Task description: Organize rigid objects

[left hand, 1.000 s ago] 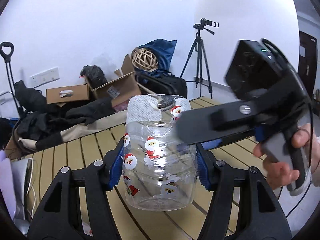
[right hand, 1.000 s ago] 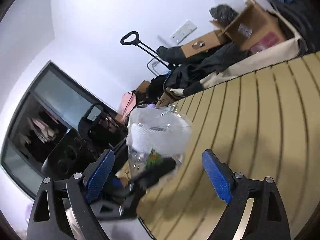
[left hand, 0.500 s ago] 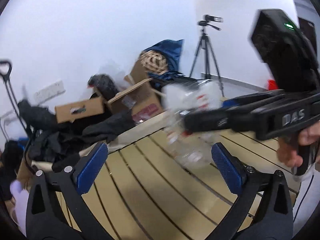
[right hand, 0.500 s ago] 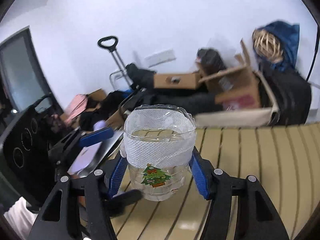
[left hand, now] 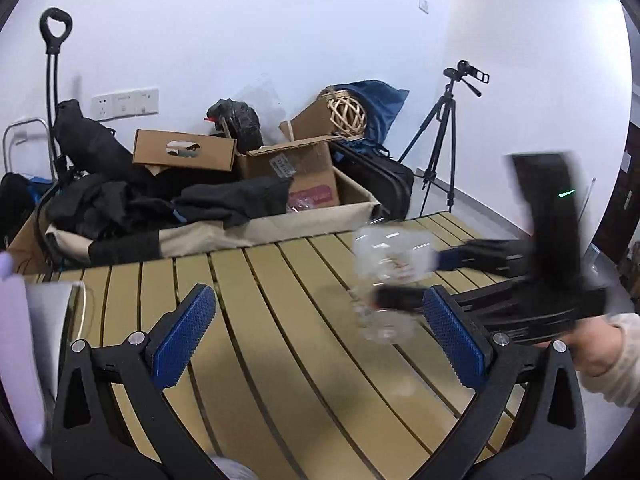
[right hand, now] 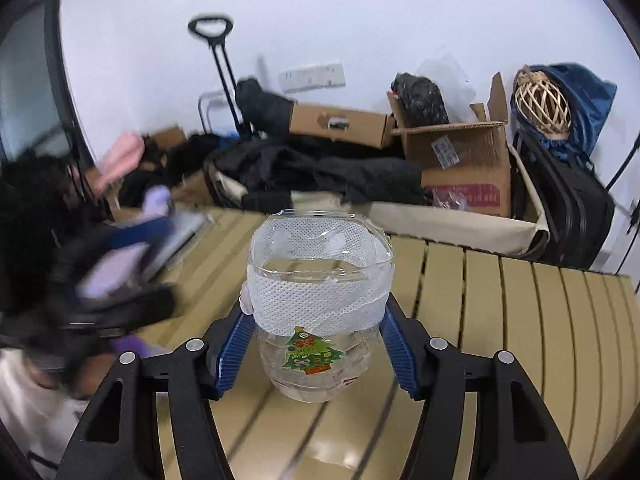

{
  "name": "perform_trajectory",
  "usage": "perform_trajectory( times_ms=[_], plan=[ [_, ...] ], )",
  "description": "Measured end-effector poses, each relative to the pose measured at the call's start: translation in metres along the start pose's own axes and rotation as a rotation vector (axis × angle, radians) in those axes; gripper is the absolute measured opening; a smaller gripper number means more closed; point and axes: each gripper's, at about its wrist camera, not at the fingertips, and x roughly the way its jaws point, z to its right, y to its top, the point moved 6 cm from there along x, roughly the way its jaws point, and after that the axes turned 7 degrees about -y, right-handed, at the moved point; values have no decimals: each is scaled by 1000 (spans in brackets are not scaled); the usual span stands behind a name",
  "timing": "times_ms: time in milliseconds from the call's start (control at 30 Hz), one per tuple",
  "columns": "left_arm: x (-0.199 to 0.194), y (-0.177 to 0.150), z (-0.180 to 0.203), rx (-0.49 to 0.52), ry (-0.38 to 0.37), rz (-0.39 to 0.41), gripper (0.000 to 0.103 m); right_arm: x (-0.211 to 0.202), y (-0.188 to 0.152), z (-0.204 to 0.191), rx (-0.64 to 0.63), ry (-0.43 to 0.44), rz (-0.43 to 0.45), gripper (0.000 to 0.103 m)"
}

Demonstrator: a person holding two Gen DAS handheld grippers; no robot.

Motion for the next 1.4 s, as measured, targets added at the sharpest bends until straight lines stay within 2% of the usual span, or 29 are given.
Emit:
perform_trajectory(
  times_ms=[67, 233, 367, 467, 667, 900, 1033, 1200, 1333, 1400],
  plan=[
    [-5, -13, 5, 0, 54, 17, 103, 21, -16, -5, -41, -42, -27, 67],
    [7, -40, 0, -33, 89, -24, 103, 61, -42, -7, -11, -50, -37, 68],
    [16, -49, -13, -98, 120, -61, 103, 69, -54, -16, -7, -34, -74, 70],
    [11, -50, -15, -112, 165, -54, 103, 58, -55, -17, 1, -57, -82, 80],
    [-17, -50, -2, -105, 260, -44, 103, -13, -53, -1, 53, -46, -35, 88],
    [-80, -55, 33, -83, 360, -21, 103, -90, -73, 14, 124, -45, 12, 88],
    [-127, -67, 57, -93, 419, 26, 103, -135, -99, 2, 102, -66, 33, 88],
    [-190, -81, 101, -110, 433, 81, 103, -194, -138, -16, 109, -66, 74, 88],
    [-240, -95, 139, -118, 473, 106, 103, -254, -178, -35, 137, -39, 113, 88],
    [-267, -105, 161, -108, 503, 117, 103, -287, -193, -45, 123, -54, 138, 88]
  ],
)
